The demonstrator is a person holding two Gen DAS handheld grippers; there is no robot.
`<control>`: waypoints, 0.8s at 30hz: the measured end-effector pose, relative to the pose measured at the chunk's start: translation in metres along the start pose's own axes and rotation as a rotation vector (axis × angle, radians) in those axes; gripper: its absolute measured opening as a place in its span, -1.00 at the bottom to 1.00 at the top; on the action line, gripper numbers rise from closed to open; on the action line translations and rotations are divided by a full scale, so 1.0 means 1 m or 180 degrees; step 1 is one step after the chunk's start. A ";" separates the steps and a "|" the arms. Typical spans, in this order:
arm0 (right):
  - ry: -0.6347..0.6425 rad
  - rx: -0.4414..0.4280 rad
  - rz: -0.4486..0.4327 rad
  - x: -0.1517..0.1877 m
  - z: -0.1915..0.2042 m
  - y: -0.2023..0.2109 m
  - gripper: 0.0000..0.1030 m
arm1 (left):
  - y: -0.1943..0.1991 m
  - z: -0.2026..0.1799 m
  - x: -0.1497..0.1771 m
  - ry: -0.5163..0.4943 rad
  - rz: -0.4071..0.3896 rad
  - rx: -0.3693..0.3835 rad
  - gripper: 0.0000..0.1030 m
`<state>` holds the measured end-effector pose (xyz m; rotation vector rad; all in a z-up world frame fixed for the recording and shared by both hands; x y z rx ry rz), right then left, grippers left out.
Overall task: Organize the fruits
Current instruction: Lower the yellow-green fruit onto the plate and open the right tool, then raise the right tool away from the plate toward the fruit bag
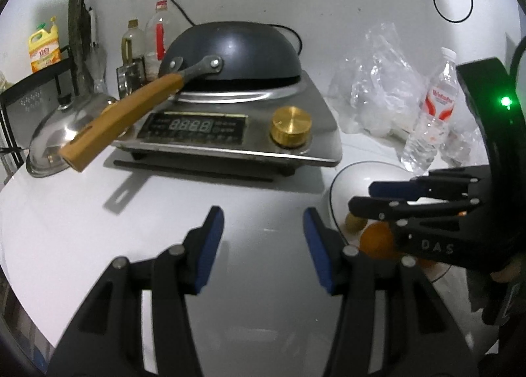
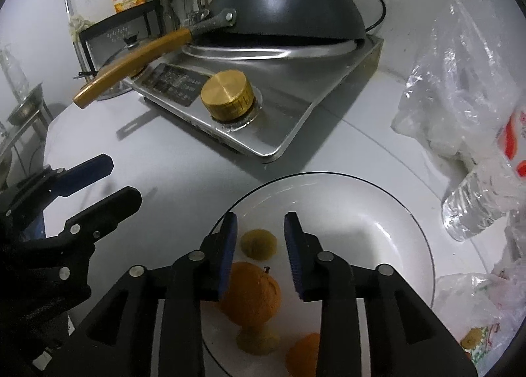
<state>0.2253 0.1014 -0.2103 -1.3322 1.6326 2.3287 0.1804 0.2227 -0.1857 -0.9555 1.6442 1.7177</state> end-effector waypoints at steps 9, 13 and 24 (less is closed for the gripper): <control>-0.0034 0.0136 -0.0223 0.009 -0.005 0.049 -0.37 | 0.035 -0.020 -0.009 -0.0018 -0.0197 0.0072 0.26; -0.0081 0.0179 -0.0314 0.016 -0.010 0.069 -0.37 | 0.048 -0.034 -0.011 -0.0088 -0.0254 0.0106 0.26; -0.0196 0.0277 -0.0517 0.039 -0.028 0.116 -0.37 | 0.076 -0.080 -0.013 -0.0273 -0.0323 0.0242 0.27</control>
Point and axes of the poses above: each gripper's, at about its wrist camera, not at the fingertips, and y roughly against the way its jaws point, z to its left, x to its underside, the point moved 5 cm from there along -y, roughly the way its jaws point, and after that the axes turned 7 degrees about -x, right-handed, at the moved point
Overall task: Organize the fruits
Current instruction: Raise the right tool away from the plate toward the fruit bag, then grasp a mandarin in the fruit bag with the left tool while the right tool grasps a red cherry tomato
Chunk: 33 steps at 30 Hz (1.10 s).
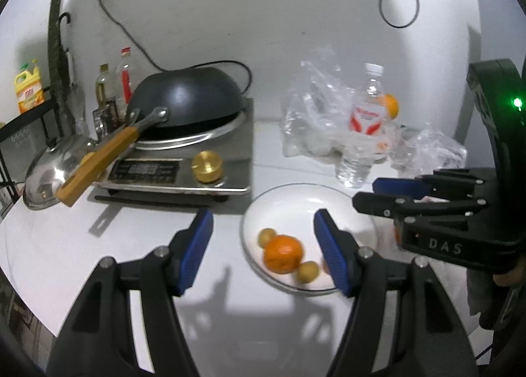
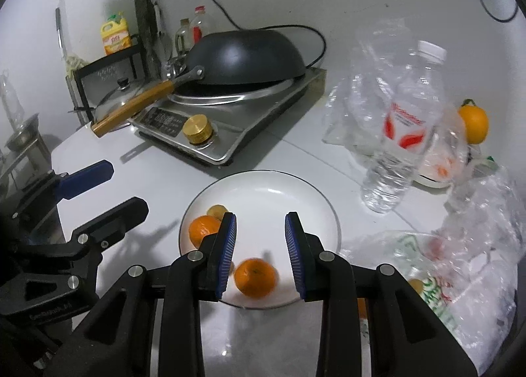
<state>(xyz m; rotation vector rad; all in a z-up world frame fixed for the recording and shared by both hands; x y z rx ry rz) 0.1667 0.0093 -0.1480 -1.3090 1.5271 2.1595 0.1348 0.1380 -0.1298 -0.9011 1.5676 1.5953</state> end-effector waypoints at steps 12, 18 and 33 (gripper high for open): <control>-0.0184 0.0112 -0.0125 0.027 -0.044 0.042 -0.36 | 0.013 -0.057 -0.005 -0.0187 -0.0017 0.0116 0.27; -0.0260 0.0164 -0.0132 0.038 -0.066 0.055 -0.37 | 0.011 -0.084 -0.005 -0.0235 0.0024 0.0161 0.27; -0.0473 0.0286 -0.0124 0.072 -0.116 0.079 -0.36 | -0.001 -0.139 0.003 -0.0491 0.0168 0.0252 0.27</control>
Point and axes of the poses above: each gripper's, at about its wrist camera, not at the fingertips, and y roughly against the way its jaws point, z to its left, x to its underside, the point moved 5 cm from there along -y, roughly the way its jaws point, and after that the axes turned 7 degrees about -x, right-handed, at the moved point
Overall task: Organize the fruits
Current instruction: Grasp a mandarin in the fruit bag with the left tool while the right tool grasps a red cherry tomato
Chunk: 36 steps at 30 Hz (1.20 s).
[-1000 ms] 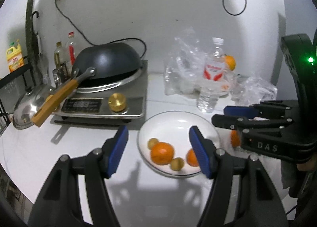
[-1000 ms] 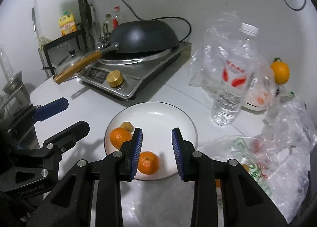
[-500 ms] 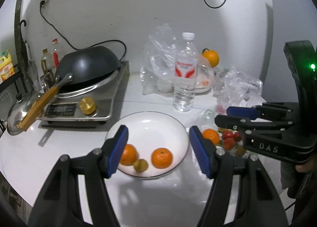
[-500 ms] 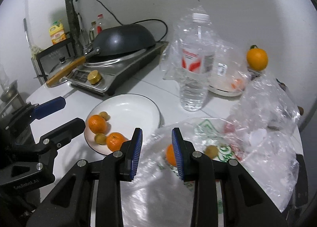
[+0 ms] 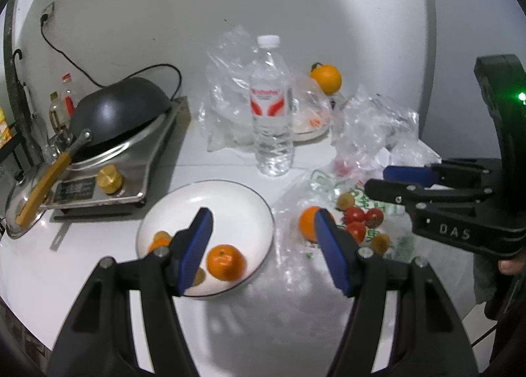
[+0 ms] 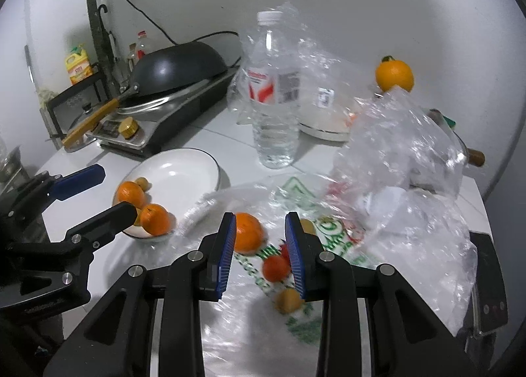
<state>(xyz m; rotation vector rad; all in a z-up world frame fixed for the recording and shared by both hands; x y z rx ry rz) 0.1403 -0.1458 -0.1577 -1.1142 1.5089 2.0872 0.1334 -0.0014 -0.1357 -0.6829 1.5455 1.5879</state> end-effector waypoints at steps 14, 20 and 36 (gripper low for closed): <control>-0.0113 0.0020 0.0278 0.037 -0.039 -0.012 -0.37 | -0.023 -0.040 0.010 -0.0149 0.0206 0.0192 0.27; -0.0124 -0.0042 0.0374 0.040 -0.047 -0.027 -0.37 | -0.035 -0.052 0.012 -0.0228 0.0285 0.0201 0.27; -0.0088 -0.0203 0.0527 0.040 -0.057 -0.054 -0.37 | -0.086 -0.073 0.013 -0.0428 0.0617 0.0217 0.25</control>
Point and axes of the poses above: each gripper's, at about its wrist camera, not at the fingertips, and y roughly against the way its jaws point, z to its left, x to its underside, the point moved 5 cm from there along -y, roughly the way its jaws point, and after that the axes turned 7 degrees about -x, right-handed, at the moved point
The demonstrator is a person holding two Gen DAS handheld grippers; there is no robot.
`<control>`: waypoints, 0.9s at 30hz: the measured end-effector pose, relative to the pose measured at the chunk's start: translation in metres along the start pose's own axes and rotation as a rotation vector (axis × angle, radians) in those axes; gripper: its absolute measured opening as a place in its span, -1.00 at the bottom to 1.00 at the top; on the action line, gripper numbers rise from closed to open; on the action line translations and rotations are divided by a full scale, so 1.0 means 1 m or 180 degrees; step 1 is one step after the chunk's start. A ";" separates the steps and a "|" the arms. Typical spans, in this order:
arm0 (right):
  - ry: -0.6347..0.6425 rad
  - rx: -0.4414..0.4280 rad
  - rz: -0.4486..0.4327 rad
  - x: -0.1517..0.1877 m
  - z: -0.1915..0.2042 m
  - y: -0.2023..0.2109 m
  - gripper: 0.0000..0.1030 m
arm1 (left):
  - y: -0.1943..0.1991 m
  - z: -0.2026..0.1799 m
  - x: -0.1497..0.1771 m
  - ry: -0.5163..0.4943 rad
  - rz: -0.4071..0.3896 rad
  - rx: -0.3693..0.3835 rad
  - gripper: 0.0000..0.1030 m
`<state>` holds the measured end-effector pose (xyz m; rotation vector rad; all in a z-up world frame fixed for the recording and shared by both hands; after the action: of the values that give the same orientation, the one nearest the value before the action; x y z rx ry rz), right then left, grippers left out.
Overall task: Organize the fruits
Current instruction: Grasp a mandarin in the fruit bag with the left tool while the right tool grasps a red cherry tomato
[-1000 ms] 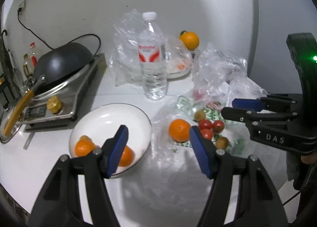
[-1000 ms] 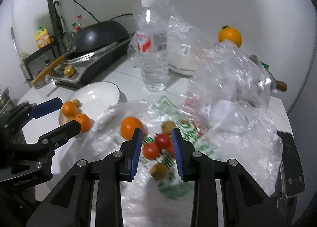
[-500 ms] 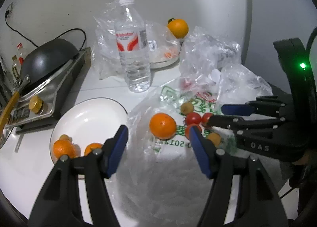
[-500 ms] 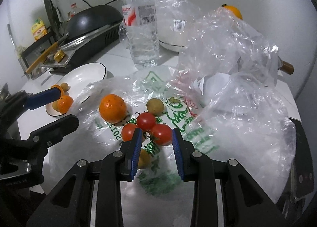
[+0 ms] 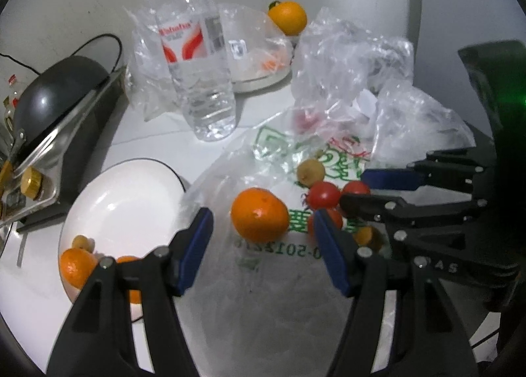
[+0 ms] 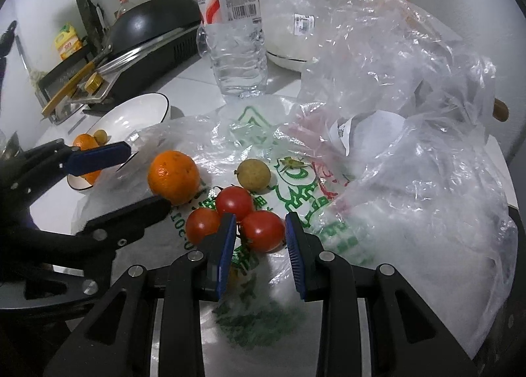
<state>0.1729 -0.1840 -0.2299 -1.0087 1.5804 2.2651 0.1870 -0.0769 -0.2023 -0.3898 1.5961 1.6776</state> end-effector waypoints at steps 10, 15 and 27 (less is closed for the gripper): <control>0.0043 0.0007 0.0084 0.006 -0.007 -0.006 -0.37 | -0.022 -0.004 -0.003 -0.0093 0.0103 -0.0003 0.21; 0.0004 -0.0008 0.0032 0.007 -0.010 -0.003 -0.40 | -0.028 -0.002 -0.003 -0.0132 0.0163 -0.0020 -0.04; -0.0007 0.0066 -0.0080 0.003 -0.006 0.012 -0.41 | -0.015 -0.007 -0.006 -0.0138 0.0084 0.0042 -0.12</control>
<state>0.1670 -0.1950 -0.2238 -1.0150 1.5778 2.2281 0.1996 -0.0863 -0.2100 -0.3248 1.5863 1.6834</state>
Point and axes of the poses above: each gripper's, at about its wrist camera, not at the fingertips, and y roughly against the way its jaws point, z to its left, x to its underside, the point moved 5 cm from there along -y, roughly the way its jaws point, and after that the axes turned 7 degrees about -x, right-handed, at the moved point
